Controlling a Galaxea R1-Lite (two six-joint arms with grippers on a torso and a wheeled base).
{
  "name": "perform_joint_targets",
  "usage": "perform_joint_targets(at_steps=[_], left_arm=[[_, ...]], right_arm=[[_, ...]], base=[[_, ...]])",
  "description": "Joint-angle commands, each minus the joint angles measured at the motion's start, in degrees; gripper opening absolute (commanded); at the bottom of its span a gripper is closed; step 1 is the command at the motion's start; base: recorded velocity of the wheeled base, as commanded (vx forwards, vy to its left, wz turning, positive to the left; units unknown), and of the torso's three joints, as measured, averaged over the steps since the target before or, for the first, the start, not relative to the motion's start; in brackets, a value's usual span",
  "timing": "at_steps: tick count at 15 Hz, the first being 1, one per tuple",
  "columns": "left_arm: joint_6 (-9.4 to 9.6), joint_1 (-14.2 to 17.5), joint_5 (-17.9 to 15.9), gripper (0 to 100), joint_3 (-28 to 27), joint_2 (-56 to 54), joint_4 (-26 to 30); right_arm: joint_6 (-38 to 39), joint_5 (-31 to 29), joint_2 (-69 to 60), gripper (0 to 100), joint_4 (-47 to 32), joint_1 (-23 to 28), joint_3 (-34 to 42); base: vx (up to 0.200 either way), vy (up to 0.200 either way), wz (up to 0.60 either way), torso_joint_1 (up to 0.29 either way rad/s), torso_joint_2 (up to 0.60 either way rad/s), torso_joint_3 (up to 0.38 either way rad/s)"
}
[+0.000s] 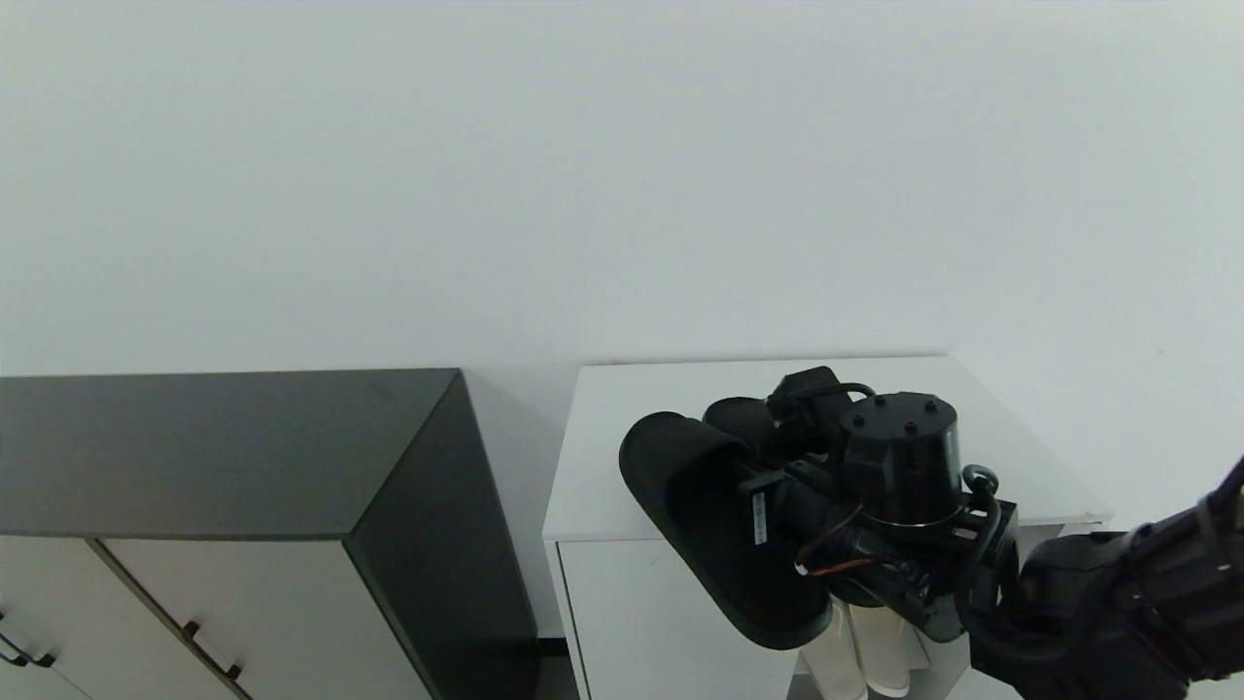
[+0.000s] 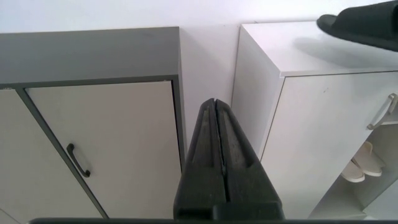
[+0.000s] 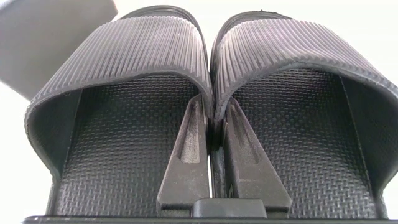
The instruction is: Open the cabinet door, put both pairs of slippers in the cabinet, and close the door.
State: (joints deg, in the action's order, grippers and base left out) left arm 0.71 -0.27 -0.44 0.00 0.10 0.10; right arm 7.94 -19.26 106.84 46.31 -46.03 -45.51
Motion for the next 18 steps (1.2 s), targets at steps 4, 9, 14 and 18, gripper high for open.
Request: perform_joint_targets(at_steps=[4, 9, 14, 18], left_arm=[[0.00, 0.00, 0.00, 0, 0.00, 0.08, -0.01], [0.00, 0.00, 0.00, 0, 0.00, 0.08, -0.01], [0.00, 0.00, 0.00, 0, 0.00, 0.08, -0.01], [0.00, 0.00, 0.09, 0, 0.00, 0.08, -0.01]], right_arm=[[-0.20, -0.07, -1.98, 0, -0.08, -0.90, 0.86], [-0.29, -0.25, -1.46, 0, 0.01, -0.99, 1.03], [-0.29, -0.34, -1.46, 0, 0.09, -1.08, 1.39], [-0.29, -0.25, -1.37, 0, 0.01, -1.08, 2.00]], base=[[0.000, 0.000, 0.00, 0.000, 0.00, 0.000], [-0.160, 0.000, 0.00, 0.007, 0.00, 0.001], [-0.200, 0.000, 0.00, -0.001, 0.00, 0.006], [-0.150, 0.000, 0.00, 0.002, 0.00, 0.002]])
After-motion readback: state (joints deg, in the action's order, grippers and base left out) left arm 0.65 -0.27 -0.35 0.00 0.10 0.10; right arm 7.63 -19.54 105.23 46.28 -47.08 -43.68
